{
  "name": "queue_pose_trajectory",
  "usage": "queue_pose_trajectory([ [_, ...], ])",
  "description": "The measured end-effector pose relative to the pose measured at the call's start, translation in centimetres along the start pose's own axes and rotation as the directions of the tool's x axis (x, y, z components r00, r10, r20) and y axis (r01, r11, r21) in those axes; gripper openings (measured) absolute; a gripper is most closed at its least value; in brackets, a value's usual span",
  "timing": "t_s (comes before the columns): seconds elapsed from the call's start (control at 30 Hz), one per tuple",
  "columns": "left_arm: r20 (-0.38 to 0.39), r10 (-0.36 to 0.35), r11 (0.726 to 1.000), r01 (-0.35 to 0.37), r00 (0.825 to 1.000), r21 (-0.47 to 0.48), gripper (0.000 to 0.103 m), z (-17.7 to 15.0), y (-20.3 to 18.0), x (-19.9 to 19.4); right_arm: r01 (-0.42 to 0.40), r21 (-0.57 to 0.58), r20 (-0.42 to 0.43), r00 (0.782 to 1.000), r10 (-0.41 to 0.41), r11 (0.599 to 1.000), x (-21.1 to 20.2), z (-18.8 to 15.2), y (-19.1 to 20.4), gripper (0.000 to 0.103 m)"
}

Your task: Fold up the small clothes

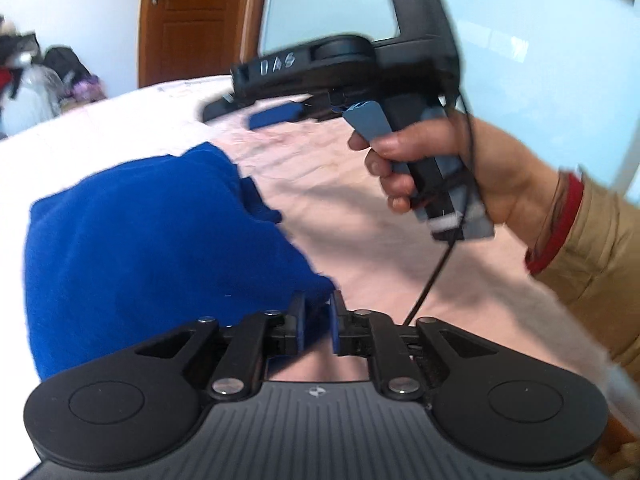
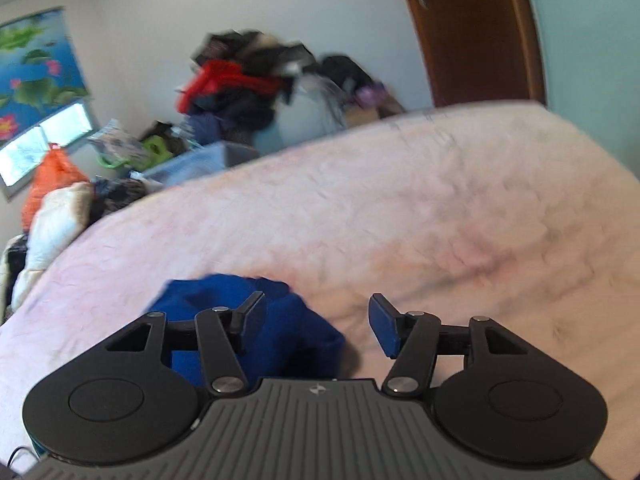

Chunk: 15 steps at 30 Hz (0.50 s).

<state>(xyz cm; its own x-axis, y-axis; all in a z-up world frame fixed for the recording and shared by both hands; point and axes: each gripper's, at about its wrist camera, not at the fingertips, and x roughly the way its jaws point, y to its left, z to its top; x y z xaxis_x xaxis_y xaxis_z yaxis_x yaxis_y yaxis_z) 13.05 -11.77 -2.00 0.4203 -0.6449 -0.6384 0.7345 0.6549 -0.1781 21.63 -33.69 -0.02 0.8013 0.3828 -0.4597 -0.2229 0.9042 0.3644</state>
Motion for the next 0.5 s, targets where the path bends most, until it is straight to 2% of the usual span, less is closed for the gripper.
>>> queue_pose_trajectory([
  [0.07, -0.007, -0.007, 0.999, 0.007, 1.0, -0.034, 0.045, 0.1, 0.2, -0.3, -0.141, -0.015, -0.003, 0.99, 0.141, 0.99, -0.6, 0.0, 1.4, 0.059],
  [0.1, 0.002, 0.001, 0.999, -0.001, 1.0, -0.053, 0.064, 0.0, 0.0, -0.3, -0.218, -0.022, -0.046, 0.975, 0.217, 0.976, -0.2, -0.3, 2.0, 0.066],
  [0.13, 0.023, 0.011, 0.997, -0.009, 1.0, -0.071, 0.076, -0.1, 0.2, -0.7, -0.274, -0.033, -0.103, 0.957, 0.27, 0.961, 0.5, -0.6, 2.6, 0.074],
  [0.17, 0.043, 0.023, 0.996, -0.019, 0.999, -0.085, 0.076, -0.2, 0.4, -1.2, -0.263, -0.065, -0.136, 0.958, 0.253, 0.963, 1.1, -1.0, 3.3, 0.077],
  [0.23, 0.054, 0.046, 0.993, -0.04, 0.997, -0.114, 0.076, -0.4, 0.8, -1.7, -0.104, -0.171, -0.199, 0.978, 0.069, 0.98, 2.8, -2.0, 4.1, 0.078],
  [0.3, 0.048, 0.102, 0.983, -0.093, 0.994, -0.159, 0.076, -0.5, 1.6, -2.0, 0.056, -0.207, -0.212, 0.972, -0.1, 0.977, 4.1, -2.7, 3.6, 0.079],
  [0.33, 0.043, 0.141, 0.976, -0.132, 0.989, -0.176, 0.076, -0.5, 1.9, -2.2, 0.077, -0.187, -0.195, 0.974, -0.114, 0.979, 3.9, -2.7, 3.4, 0.083],
  [0.4, 0.035, 0.221, 0.956, -0.209, 0.975, -0.206, 0.076, -0.4, 2.8, -2.2, 0.076, -0.155, -0.133, 0.986, -0.097, 0.985, 2.4, -2.7, 3.8, 0.082],
  [0.47, 0.021, 0.296, 0.931, -0.284, 0.955, -0.228, 0.076, -0.4, 3.8, -1.9, 0.105, -0.186, -0.057, 0.991, -0.117, 0.977, 0.7, -2.8, 4.9, 0.084],
  [0.5, 0.014, 0.321, 0.921, -0.309, 0.947, -0.237, 0.076, -0.4, 4.1, -1.9, 0.116, -0.212, -0.025, 0.992, -0.124, 0.97, 0.0, -2.8, 5.4, 0.089],
])
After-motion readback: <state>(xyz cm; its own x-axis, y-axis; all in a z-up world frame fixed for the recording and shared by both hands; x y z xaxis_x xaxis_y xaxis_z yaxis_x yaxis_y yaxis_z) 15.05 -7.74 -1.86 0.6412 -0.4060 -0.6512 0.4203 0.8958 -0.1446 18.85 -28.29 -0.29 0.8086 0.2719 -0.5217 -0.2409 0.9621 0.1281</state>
